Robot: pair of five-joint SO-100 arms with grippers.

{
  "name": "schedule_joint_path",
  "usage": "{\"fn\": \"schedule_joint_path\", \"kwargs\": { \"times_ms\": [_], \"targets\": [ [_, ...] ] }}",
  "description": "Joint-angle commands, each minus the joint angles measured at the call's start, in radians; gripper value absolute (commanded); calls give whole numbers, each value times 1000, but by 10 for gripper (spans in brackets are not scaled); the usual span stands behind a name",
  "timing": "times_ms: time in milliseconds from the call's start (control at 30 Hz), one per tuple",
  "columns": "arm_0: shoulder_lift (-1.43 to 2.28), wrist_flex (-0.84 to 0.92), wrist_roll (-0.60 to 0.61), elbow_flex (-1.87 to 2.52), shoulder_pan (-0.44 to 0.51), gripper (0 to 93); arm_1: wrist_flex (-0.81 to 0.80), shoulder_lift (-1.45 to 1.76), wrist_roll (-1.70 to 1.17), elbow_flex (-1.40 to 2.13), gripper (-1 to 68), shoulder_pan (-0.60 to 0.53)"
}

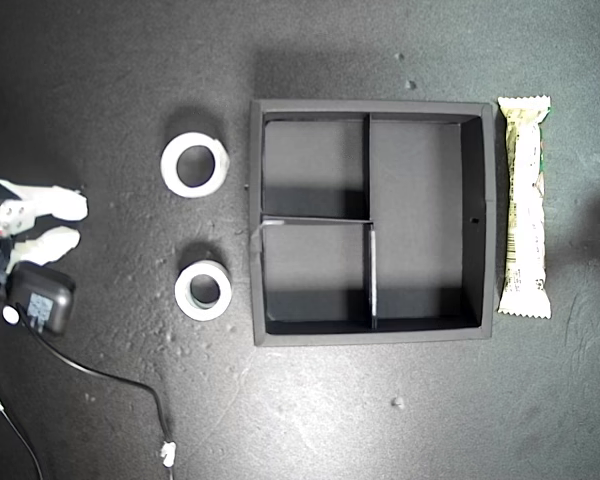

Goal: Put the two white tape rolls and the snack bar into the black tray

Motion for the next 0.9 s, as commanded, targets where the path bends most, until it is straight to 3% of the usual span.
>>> {"fn": "schedule_joint_path", "kwargs": {
  "times_ms": [0,733,800,867],
  "targets": [
    [46,38,5,55,9,67,8,-2,-196,12,0,216],
    [46,38,15,55,6,66,8,-2,-196,12,0,219],
    [46,38,20,55,-51,66,8,-2,-196,12,0,218],
    [44,38,-48,55,-141,66,-8,-2,-184,12,0,258]
  ]
}}
